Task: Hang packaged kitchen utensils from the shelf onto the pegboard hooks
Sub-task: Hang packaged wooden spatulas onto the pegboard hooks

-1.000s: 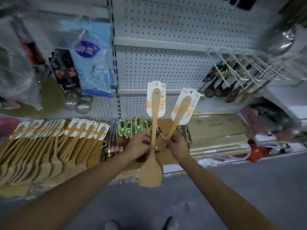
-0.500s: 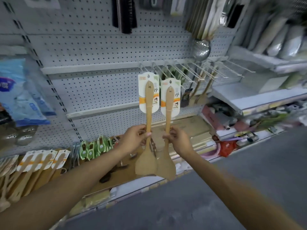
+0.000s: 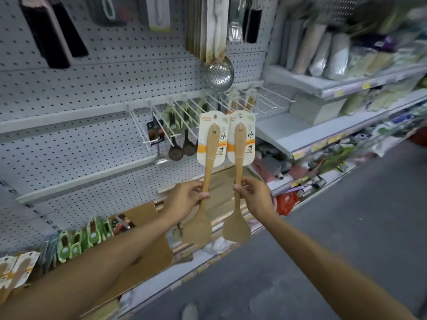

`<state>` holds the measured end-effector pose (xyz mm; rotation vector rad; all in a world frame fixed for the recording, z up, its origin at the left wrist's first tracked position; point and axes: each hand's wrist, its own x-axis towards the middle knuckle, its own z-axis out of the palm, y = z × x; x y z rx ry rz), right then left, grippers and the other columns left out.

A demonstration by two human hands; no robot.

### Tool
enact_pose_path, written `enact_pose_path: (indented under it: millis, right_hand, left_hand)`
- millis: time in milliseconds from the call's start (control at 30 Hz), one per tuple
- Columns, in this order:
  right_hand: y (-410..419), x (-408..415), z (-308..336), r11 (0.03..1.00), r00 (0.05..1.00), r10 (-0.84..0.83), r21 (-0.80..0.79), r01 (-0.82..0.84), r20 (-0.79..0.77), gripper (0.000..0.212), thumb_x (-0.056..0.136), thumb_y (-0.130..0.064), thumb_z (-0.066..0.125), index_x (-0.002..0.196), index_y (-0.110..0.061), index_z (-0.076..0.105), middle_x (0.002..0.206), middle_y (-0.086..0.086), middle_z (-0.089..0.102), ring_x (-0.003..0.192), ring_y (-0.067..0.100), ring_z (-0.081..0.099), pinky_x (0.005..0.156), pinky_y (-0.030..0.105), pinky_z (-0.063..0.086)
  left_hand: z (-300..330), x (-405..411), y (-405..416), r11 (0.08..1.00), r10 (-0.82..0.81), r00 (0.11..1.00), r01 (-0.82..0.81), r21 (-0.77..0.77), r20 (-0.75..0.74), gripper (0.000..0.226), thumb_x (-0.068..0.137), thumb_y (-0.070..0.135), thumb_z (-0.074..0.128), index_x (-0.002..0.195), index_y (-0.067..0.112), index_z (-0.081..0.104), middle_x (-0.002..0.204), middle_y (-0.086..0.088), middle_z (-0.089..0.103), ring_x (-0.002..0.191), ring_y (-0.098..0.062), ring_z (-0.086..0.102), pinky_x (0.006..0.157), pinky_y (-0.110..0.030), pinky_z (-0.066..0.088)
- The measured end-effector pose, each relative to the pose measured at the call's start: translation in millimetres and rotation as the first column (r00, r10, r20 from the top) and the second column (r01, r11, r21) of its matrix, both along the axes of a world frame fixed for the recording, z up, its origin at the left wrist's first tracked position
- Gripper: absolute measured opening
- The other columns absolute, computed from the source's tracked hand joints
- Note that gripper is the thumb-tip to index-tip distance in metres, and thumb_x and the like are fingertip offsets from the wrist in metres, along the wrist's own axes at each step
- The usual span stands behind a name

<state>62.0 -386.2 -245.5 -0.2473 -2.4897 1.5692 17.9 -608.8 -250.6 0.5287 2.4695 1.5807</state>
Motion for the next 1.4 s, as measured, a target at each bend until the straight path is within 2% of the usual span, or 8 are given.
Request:
enact_pose_path:
  millis: [67,233,433,633,833,1000,1233,1400]
  right_hand:
    - [14.8,-12.3,-5.1,1.000,1.000,-0.026,-0.007,0.026,0.004,0.010,0.089,-0.019,0.070,0.083,-0.027,0.068,0.076,-0.005,0.068,0.077,0.023,0.071,0.075,0.051,0.058]
    - [45.7,-44.0,-12.6,0.995,0.995,-0.095,0.042,0.095,0.004,0.010,0.089,-0.014,0.068,0.082,-0.021,0.065,0.079,0.006,0.071,0.076,0.024,0.070,0.074,0.050,0.058]
    - [75.5,-69.4,-9.9,0.987,0.988,-0.153,0.048,0.152,0.021,0.016,0.090,-0.013,0.067,0.079,-0.025,0.064,0.079,0.007,0.069,0.075,0.025,0.070,0.072,0.042,0.060]
    - [102.4,-90.7,-13.2,0.993,0.992,-0.116,0.018,0.115,0.053,0.009,0.094,-0.012,0.062,0.086,-0.011,0.066,0.079,0.003,0.068,0.076,0.022,0.068,0.068,0.027,0.058]
    - [146.7,-112.2,-28.4,0.999,0.996,-0.028,-0.028,0.031,0.087,0.010,0.096,-0.012,0.058,0.089,-0.013,0.064,0.083,0.005,0.068,0.081,0.025,0.068,0.074,0.038,0.060]
    - [195.5,-131.4,-31.1,0.999,0.993,0.030,-0.036,-0.026,0.113,0.017,0.094,-0.002,0.057,0.088,-0.016,0.061,0.087,0.008,0.069,0.073,0.016,0.067,0.058,0.016,0.049]
    - [271.9,-155.3,-41.0,0.984,0.979,0.168,-0.083,-0.159,0.117,0.023,0.095,-0.002,0.054,0.085,-0.021,0.062,0.076,-0.005,0.068,0.064,0.002,0.063,0.057,0.019,0.049]
    - [316.0,-172.8,-49.7,0.983,0.973,0.178,-0.068,-0.169,0.150,0.027,0.092,-0.004,0.056,0.077,-0.027,0.060,0.075,0.000,0.069,0.074,0.023,0.069,0.070,0.048,0.057]
  left_hand:
    - [-2.8,-16.0,15.2,0.999,-0.039,0.999,0.039,0.003,-0.019,0.010,0.087,0.021,0.075,0.096,0.027,0.075,0.083,0.010,0.075,0.073,-0.001,0.071,0.064,-0.018,0.056]
    - [-14.7,-67.7,48.2,0.995,-0.098,0.993,0.097,-0.019,-0.058,0.010,0.085,0.033,0.076,0.094,0.030,0.076,0.086,0.013,0.076,0.076,-0.006,0.073,0.076,-0.041,0.062]
    - [-18.1,-107.4,84.0,0.990,-0.140,0.988,0.140,-0.014,-0.058,0.013,0.085,0.033,0.077,0.095,0.025,0.076,0.086,0.011,0.076,0.076,-0.008,0.073,0.076,-0.044,0.061]
    - [-23.9,-131.2,116.3,0.987,-0.160,0.984,0.157,-0.043,-0.078,0.007,0.086,0.033,0.076,0.092,0.032,0.073,0.088,0.016,0.074,0.080,-0.003,0.072,0.078,-0.039,0.061]
    - [-31.4,-143.6,154.5,0.981,-0.164,0.979,0.149,-0.128,-0.120,0.020,0.089,0.027,0.073,0.086,0.044,0.063,0.089,0.022,0.072,0.081,0.008,0.068,0.077,-0.030,0.059]
    - [-40.5,-153.2,196.7,0.983,-0.109,0.990,0.094,-0.161,-0.091,0.011,0.087,0.032,0.074,0.097,0.035,0.071,0.095,0.022,0.072,0.087,0.006,0.068,0.083,-0.033,0.059]
    - [-51.8,-149.7,261.5,0.980,-0.009,0.996,-0.008,-0.197,-0.087,0.005,0.086,0.035,0.074,0.088,0.035,0.069,0.090,0.020,0.072,0.088,0.003,0.066,0.083,-0.037,0.057]
    - [-56.4,-139.5,294.3,0.980,0.084,0.996,-0.086,-0.181,-0.019,0.005,0.087,0.039,0.071,0.091,0.037,0.069,0.091,0.019,0.074,0.087,0.000,0.070,0.084,-0.038,0.058]
